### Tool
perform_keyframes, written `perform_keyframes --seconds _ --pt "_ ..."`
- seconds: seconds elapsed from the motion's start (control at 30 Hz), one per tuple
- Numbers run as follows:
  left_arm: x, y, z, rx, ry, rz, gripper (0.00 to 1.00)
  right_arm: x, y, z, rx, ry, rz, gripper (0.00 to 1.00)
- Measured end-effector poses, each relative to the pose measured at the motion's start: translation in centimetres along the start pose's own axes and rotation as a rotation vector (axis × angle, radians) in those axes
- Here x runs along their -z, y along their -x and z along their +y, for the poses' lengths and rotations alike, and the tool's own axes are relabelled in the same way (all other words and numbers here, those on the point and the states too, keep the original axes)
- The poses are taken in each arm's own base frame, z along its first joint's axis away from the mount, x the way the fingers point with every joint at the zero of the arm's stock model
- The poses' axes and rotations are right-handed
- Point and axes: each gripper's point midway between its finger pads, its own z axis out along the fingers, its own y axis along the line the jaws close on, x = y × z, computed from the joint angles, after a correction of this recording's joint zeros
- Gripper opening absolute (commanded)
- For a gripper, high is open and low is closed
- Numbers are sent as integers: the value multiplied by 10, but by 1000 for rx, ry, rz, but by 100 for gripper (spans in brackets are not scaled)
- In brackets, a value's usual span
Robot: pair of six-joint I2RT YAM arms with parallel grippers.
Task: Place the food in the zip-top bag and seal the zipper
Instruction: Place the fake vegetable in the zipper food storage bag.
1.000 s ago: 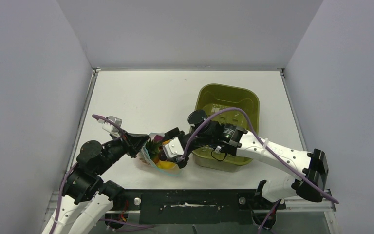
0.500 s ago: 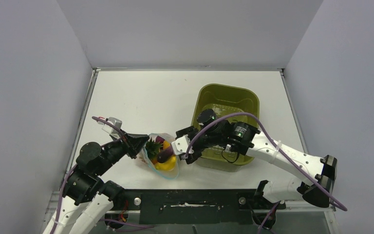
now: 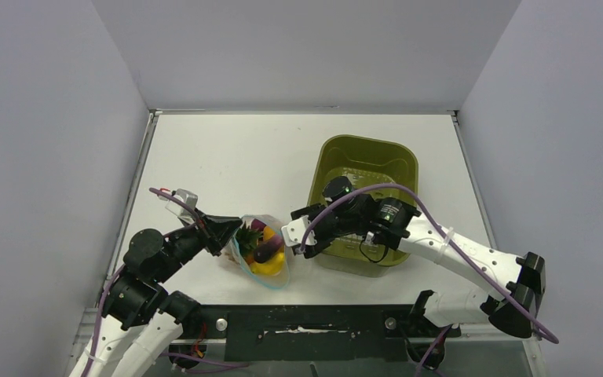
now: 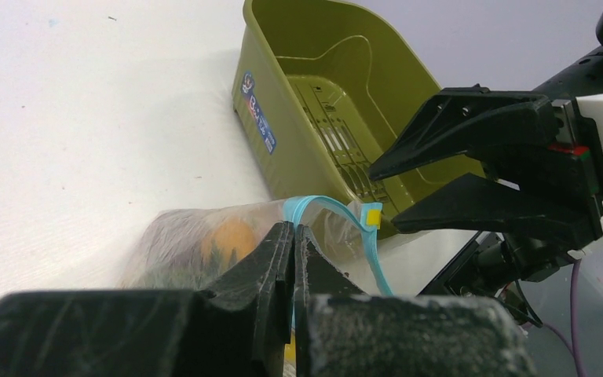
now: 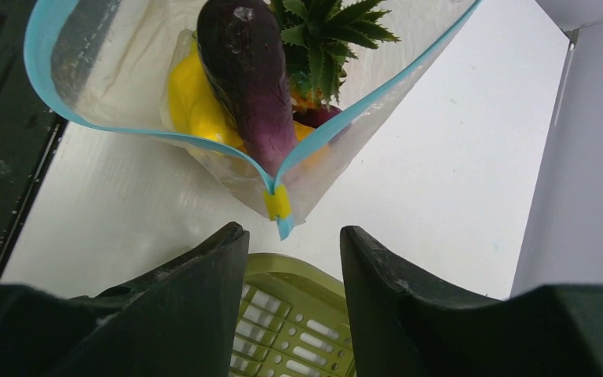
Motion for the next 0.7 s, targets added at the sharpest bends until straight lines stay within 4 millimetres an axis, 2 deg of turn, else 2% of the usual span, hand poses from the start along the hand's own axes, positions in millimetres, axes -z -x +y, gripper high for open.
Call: perform_keyframes --seconds 0.17,0.37,0.57,0.7 --pt "0 0 0 0 -1 0 0 -6 -5 -10 12 -12 -12 44" --pt "-1 1 -1 -1 -3 -4 0 -17 -11 -12 15 5 -18 41" --pt "-2 1 0 -1 -3 -3 0 -21 -6 -14 25 7 -50 23" --pt "-3 0 1 -1 -3 -4 0 -20 -3 -16 26 10 -81 1"
